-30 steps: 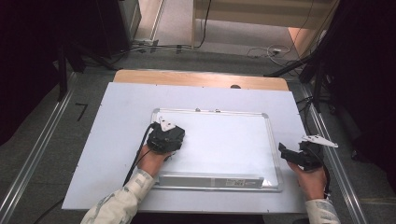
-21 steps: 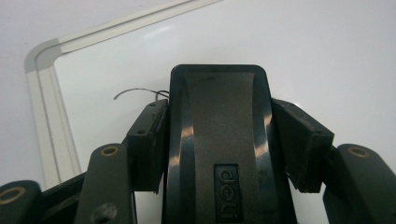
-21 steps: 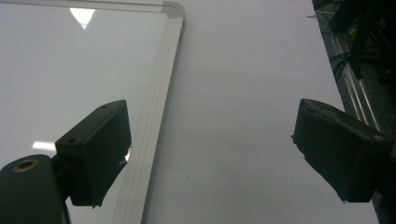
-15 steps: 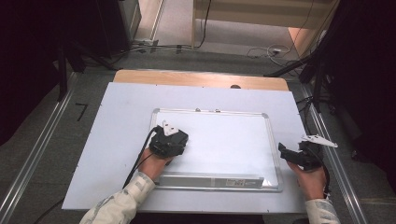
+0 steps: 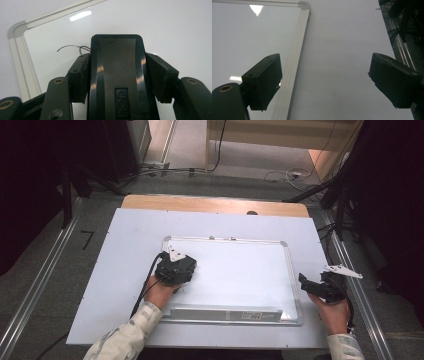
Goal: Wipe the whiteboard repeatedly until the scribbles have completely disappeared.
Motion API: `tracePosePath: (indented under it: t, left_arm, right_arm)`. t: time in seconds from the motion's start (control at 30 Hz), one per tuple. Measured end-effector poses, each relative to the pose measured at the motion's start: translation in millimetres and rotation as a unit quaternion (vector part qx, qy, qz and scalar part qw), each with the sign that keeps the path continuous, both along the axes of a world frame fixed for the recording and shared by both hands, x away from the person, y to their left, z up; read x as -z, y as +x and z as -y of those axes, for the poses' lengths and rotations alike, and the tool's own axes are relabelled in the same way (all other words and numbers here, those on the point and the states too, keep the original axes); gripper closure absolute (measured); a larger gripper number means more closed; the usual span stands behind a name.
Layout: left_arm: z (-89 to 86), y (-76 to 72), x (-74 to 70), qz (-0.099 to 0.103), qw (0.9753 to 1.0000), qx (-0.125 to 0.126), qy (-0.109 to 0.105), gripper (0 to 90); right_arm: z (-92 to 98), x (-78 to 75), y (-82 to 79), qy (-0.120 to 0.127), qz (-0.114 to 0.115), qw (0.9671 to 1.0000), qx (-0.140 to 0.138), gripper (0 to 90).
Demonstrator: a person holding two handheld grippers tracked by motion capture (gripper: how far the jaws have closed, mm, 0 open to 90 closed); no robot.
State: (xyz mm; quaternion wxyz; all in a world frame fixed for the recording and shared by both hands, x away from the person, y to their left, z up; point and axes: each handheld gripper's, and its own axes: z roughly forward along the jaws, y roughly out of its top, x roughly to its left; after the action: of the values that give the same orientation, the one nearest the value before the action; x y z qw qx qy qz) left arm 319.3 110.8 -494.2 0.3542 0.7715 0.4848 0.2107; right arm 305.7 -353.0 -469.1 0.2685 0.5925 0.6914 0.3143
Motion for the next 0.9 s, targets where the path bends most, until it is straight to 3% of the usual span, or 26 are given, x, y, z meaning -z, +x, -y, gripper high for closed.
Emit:
tracePosePath:
  t: [0.07,0.33,0.47,0.6,0.77,0.9]
  left_arm:
    - [0.9,-1.1,-0.4,-0.001,1.0,-0.001,0.005,41.0]
    - [9.9,-22.7,-0.7,-0.009,0.999,0.044,0.001,40.9]
    - [10.1,-26.6,0.1,-0.006,0.9986,0.053,0.002,40.9]
    - [4.6,-20.9,0.5,-0.002,0.9993,0.038,0.003,40.9]
    - [-6.4,-10.5,1.4,0.002,1.0,0.002,-0.003,40.9]
    - [-4.2,-12.7,0.6,-0.001,1.0,0.003,-0.001,41.0]
  right_arm:
    - [0.2,0.1,-0.1,0.0,0.0,1.0,0.0,10.0]
    - [-1.4,0.1,0.4,-0.002,-0.001,1.0,0.0,10.1]
    - [-1.4,0.2,0.5,-0.001,-0.002,1.0,0.0,10.0]
    - [-0.9,0.0,-0.1,-0.001,-0.001,1.0,0.0,10.1]
    - [-0.4,0.1,-0.1,0.0,-0.001,1.0,0.0,10.1]
    - [-0.5,0.1,0.0,-0.001,-0.001,1.0,0.001,10.1]
